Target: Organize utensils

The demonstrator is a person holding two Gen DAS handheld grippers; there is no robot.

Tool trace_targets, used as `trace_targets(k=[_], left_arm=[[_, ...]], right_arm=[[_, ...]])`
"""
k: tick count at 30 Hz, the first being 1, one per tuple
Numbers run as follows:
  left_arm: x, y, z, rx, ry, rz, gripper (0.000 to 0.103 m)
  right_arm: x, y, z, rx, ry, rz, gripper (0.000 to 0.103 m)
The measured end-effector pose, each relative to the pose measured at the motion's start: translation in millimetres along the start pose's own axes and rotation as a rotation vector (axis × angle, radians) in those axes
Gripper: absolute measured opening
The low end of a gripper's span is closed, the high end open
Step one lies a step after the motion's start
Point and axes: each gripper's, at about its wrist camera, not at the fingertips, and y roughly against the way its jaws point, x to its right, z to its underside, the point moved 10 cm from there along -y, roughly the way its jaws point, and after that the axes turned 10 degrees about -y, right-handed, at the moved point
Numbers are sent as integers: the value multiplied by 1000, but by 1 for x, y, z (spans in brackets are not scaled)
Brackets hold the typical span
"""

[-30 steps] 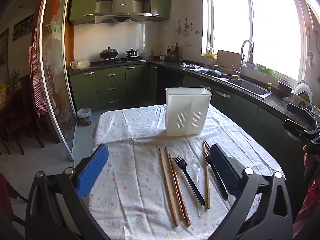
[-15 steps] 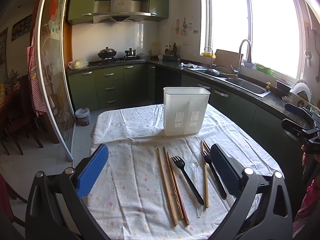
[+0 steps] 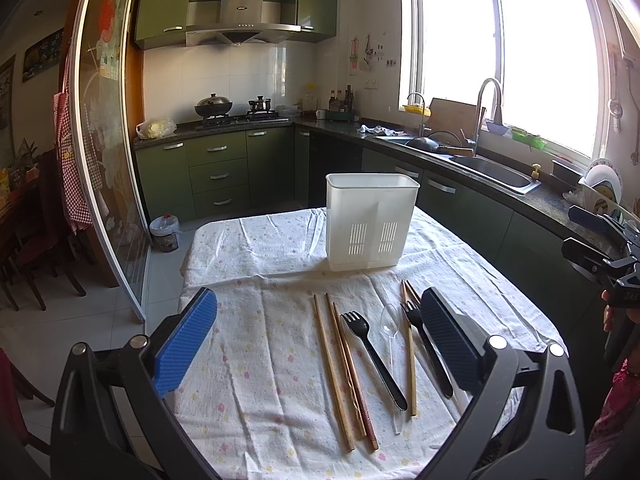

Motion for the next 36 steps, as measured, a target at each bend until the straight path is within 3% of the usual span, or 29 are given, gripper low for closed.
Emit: trace_targets(k=[36], left_arm=[[-4,-1,0,-4,11,-10,97]], right_arm=[[9,-3,4,-8,-53,28,99]])
